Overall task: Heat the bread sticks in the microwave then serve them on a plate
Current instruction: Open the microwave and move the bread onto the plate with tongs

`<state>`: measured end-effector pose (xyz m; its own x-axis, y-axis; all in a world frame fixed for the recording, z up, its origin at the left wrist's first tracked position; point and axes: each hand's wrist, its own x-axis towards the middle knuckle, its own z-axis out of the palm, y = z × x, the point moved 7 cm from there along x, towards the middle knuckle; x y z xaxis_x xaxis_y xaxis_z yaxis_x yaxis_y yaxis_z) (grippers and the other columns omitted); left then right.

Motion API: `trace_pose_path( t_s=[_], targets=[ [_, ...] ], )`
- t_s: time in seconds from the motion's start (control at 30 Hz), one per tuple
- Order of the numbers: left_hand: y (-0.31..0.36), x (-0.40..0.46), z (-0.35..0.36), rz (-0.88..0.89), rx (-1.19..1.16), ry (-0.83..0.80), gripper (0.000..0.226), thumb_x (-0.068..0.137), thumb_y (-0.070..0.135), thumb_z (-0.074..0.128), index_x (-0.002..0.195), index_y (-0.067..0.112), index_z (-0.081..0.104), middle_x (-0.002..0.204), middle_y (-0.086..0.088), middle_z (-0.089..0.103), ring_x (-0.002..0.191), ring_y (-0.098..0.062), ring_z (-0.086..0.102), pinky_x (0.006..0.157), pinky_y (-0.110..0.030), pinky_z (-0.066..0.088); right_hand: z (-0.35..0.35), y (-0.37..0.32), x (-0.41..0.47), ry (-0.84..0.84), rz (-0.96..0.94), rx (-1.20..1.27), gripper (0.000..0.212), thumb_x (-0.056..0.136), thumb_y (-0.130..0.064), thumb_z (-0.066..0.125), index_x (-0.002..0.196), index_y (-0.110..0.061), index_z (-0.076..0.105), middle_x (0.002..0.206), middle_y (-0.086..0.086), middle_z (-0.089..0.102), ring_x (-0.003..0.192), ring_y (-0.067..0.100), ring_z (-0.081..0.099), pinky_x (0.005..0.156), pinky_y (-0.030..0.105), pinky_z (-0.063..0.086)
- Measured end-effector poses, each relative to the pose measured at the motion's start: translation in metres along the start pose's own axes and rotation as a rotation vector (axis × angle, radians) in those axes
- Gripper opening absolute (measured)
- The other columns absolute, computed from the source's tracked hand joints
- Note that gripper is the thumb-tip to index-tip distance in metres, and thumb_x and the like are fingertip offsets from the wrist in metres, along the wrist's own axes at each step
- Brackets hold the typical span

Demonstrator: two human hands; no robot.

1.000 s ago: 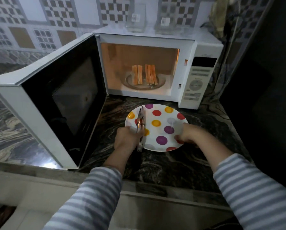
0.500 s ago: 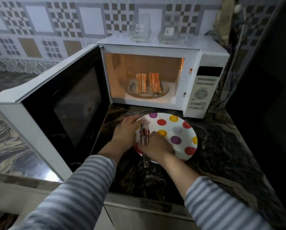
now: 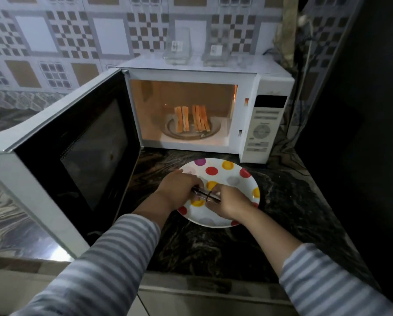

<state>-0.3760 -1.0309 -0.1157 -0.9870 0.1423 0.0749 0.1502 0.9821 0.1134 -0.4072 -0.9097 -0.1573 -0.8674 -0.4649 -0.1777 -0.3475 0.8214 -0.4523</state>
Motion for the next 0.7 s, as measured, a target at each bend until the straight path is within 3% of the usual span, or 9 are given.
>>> trace_pose_path(
  t_s=[0.1,0.23,0.3,0.37,0.5,0.6,0.7],
  targets=[
    [0.006,-0.005,-0.002,-0.024,-0.076,0.02,0.029,0.086,0.02,0.055,0.111,0.032,0.066,0.108,0.005,0.068,0.104,-0.019,0.057,0.088,-0.024,0.041,-0.001,-0.002,-0.006,0.117,-0.006,0.002,0.03,0.085,-0.056,0.055,0.098,-0.03,0.059,0.094,-0.002,0.066,0.087,0.023,0.063,0.072,0.034,0.052],
    [-0.002,-0.013,0.002,-0.096,-0.164,0.019,0.026,0.087,0.02,0.056,0.109,0.031,0.066,0.104,0.006,0.069,0.098,-0.017,0.061,0.074,-0.021,0.039,-0.008,-0.003,-0.018,0.156,-0.029,-0.032,0.03,0.085,-0.054,0.057,0.105,-0.031,0.061,0.098,-0.006,0.067,0.092,0.022,0.063,0.07,0.03,0.05],
    [-0.009,-0.018,0.002,-0.131,-0.207,0.03,0.028,0.087,0.018,0.058,0.112,0.029,0.065,0.106,0.006,0.069,0.101,-0.017,0.06,0.077,-0.021,0.042,-0.016,0.006,-0.024,0.129,-0.027,-0.037,0.028,0.085,-0.048,0.061,0.106,-0.031,0.06,0.102,-0.006,0.066,0.096,0.021,0.062,0.073,0.03,0.048],
    [-0.017,-0.023,0.002,-0.163,-0.266,0.046,0.032,0.087,0.015,0.061,0.116,0.026,0.065,0.109,0.005,0.069,0.105,-0.016,0.059,0.084,-0.021,0.042,-0.027,0.017,-0.031,0.123,-0.005,-0.047,0.029,0.082,-0.046,0.064,0.107,-0.032,0.059,0.109,-0.006,0.065,0.105,0.021,0.06,0.085,0.032,0.047],
    [-0.027,-0.03,0.004,-0.21,-0.327,0.049,0.038,0.085,0.015,0.065,0.12,0.029,0.064,0.116,0.004,0.065,0.109,-0.016,0.058,0.083,-0.017,0.038,-0.038,0.035,-0.043,0.085,0.068,-0.171,0.061,0.081,-0.056,0.061,0.134,-0.031,0.045,0.139,-0.004,0.047,0.129,0.024,0.042,0.109,0.046,0.03],
    [-0.026,-0.032,0.006,-0.206,-0.351,0.038,0.034,0.088,0.013,0.061,0.118,0.028,0.063,0.107,0.005,0.069,0.105,-0.016,0.06,0.083,-0.018,0.041,-0.041,0.024,-0.043,0.142,0.015,-0.189,0.069,0.082,-0.055,0.061,0.141,-0.03,0.036,0.146,-0.006,0.037,0.135,0.022,0.034,0.112,0.046,0.022],
    [-0.016,-0.031,0.002,-0.168,-0.328,0.05,0.034,0.088,0.012,0.058,0.119,0.025,0.064,0.11,0.003,0.068,0.103,-0.017,0.062,0.09,-0.026,0.046,-0.038,-0.006,-0.039,0.19,-0.149,-0.24,0.062,0.086,-0.05,0.059,0.14,-0.026,0.04,0.136,-0.004,0.048,0.128,0.021,0.042,0.107,0.039,0.031]
  ],
)
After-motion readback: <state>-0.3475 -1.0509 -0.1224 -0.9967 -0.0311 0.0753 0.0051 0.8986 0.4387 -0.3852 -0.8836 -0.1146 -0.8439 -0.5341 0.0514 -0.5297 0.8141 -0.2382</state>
